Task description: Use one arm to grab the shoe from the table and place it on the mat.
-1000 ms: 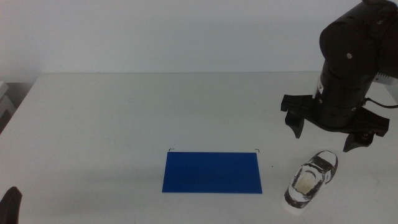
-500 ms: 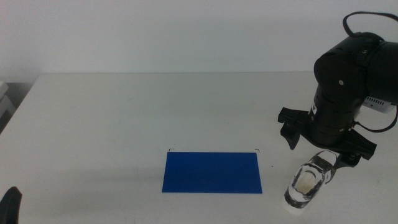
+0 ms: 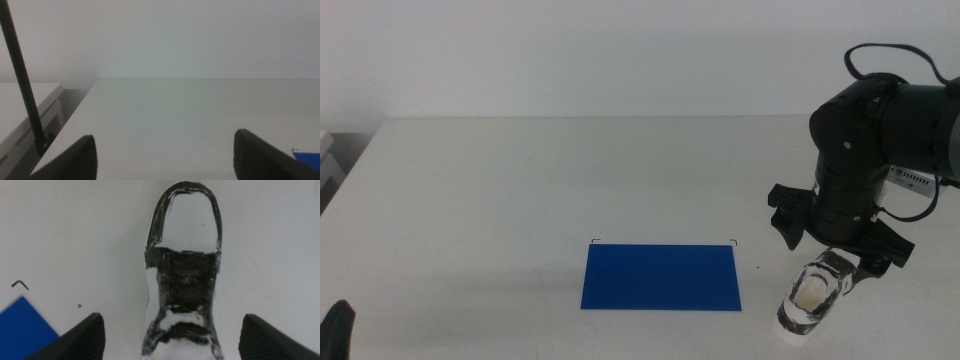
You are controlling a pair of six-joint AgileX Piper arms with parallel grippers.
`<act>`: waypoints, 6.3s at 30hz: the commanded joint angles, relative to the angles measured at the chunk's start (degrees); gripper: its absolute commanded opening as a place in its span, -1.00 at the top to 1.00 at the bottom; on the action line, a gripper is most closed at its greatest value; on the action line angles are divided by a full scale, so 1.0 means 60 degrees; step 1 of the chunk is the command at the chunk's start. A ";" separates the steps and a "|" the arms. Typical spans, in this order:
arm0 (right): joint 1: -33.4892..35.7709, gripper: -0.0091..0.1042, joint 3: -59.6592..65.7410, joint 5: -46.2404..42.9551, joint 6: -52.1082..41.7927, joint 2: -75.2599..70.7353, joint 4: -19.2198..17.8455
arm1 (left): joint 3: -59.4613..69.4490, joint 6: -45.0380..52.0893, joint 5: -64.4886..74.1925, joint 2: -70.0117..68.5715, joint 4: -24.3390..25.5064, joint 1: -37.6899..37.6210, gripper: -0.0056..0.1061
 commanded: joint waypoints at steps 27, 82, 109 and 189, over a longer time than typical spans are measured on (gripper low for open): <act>-0.0090 0.18 0.1447 -0.2336 0.0828 0.0213 0.0261 | 0.0048 -0.0116 -0.0772 -0.0066 -0.0123 -0.0048 -0.78; 0.3233 0.81 -0.5693 0.1596 0.0787 0.2867 -0.0028 | 0.0048 -0.0116 -0.0772 -0.0066 -0.0123 -0.0048 -0.78; 0.3233 0.82 -0.5693 0.1716 -1.8162 0.2867 0.0815 | 0.0048 -0.0116 -0.0772 -0.0066 -0.0123 -0.0048 -0.78; -0.2474 -0.46 0.0661 -0.2952 -1.2292 -0.6617 0.1354 | 0.0048 -0.0116 -0.0772 -0.0066 -0.0123 -0.0048 -0.78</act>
